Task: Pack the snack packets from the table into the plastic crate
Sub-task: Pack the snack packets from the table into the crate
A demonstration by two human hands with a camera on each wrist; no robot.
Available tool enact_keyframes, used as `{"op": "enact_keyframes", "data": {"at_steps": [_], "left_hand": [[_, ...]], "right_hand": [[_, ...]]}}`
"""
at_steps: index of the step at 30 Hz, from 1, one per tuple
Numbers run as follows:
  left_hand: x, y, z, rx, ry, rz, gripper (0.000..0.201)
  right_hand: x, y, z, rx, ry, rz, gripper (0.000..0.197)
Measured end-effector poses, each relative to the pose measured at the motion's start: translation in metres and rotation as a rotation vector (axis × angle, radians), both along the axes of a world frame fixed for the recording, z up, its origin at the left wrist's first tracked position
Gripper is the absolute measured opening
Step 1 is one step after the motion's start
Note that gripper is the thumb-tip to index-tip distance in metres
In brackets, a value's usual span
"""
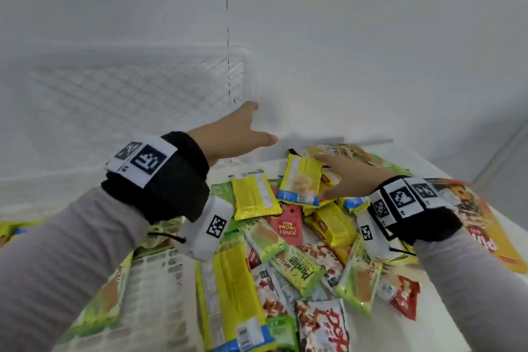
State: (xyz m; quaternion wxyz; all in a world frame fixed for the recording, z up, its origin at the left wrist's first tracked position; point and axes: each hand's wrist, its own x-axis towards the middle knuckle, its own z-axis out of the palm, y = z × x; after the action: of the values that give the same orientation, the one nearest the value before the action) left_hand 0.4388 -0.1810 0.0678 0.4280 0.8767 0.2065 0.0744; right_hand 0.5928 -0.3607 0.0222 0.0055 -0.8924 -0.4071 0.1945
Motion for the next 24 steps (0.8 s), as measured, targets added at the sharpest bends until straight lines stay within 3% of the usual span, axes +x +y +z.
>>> {"op": "enact_keyframes", "data": {"at_steps": [3,6,9,12,14,18,21,24], "left_hand": [[0.036,-0.012,-0.014,-0.020,0.102,0.058,0.075],[0.062,-0.017,-0.037,0.053,0.279,0.113,0.070],[0.077,-0.019,-0.064,0.148,0.452,0.177,0.073],[0.085,-0.023,-0.091,0.084,0.547,0.243,0.071],[0.086,-0.023,-0.105,0.132,0.586,0.287,0.080],[0.084,-0.019,-0.127,0.253,0.681,0.337,0.098],[0.081,-0.013,-0.131,0.276,0.723,0.405,0.116],[0.075,-0.003,-0.131,0.079,0.613,0.499,0.128]], "right_hand": [[0.022,0.003,-0.020,-0.135,-0.049,0.023,0.107],[0.033,0.010,-0.044,-0.194,-0.102,0.060,0.113],[0.041,0.022,-0.064,-0.181,-0.078,0.052,0.115],[0.048,0.031,-0.076,-0.127,-0.133,0.049,0.119],[0.050,0.037,-0.082,-0.072,-0.132,0.018,0.116],[0.056,0.053,-0.093,0.022,0.028,-0.122,0.084],[0.055,0.061,-0.094,0.137,0.083,-0.244,0.097],[0.048,0.062,-0.096,0.187,0.176,-0.297,0.103]]}}
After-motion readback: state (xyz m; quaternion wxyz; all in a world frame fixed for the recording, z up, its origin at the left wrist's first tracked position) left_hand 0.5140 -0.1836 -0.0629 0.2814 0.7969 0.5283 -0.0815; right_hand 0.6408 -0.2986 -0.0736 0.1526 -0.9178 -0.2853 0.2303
